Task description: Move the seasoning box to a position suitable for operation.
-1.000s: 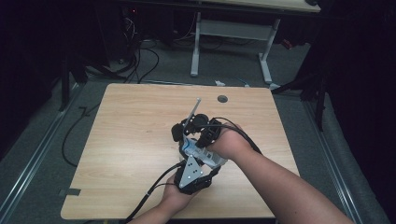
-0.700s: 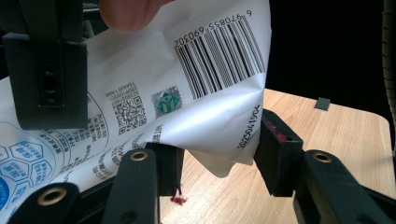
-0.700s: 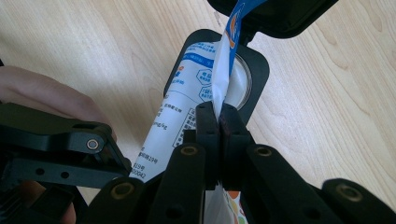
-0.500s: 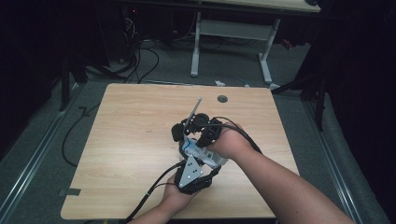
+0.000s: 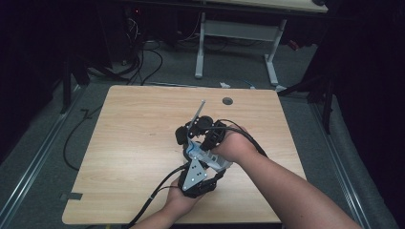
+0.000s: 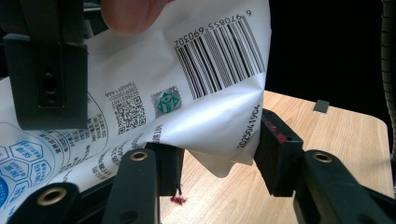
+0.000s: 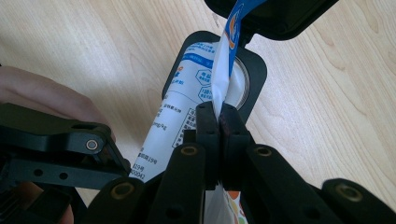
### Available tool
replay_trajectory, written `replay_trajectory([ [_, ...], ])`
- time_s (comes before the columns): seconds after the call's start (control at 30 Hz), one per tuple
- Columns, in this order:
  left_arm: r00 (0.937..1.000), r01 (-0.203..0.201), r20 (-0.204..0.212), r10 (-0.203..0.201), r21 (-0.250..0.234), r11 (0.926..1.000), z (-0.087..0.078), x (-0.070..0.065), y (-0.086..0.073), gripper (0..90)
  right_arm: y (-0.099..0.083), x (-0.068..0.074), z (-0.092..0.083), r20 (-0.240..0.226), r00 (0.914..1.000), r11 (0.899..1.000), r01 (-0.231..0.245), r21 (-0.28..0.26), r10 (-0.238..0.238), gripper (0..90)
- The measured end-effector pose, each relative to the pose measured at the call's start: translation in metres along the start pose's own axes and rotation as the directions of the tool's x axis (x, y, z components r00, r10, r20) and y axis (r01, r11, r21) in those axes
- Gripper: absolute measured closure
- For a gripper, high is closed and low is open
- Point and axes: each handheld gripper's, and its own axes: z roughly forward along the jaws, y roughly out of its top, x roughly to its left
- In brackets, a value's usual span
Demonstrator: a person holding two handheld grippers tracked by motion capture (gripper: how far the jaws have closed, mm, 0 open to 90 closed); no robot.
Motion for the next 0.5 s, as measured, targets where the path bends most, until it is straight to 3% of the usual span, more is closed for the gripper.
replay_trajectory([
  [0.5,0.9998,0.017,0.006,-0.017,0.008,0.9998,0.0015,0.0013,-0.0007,54.8,0.0006,-0.0015,0.0038,-0.002,1.0000,1.000,0.000,0.000,0.000,88.6],
])
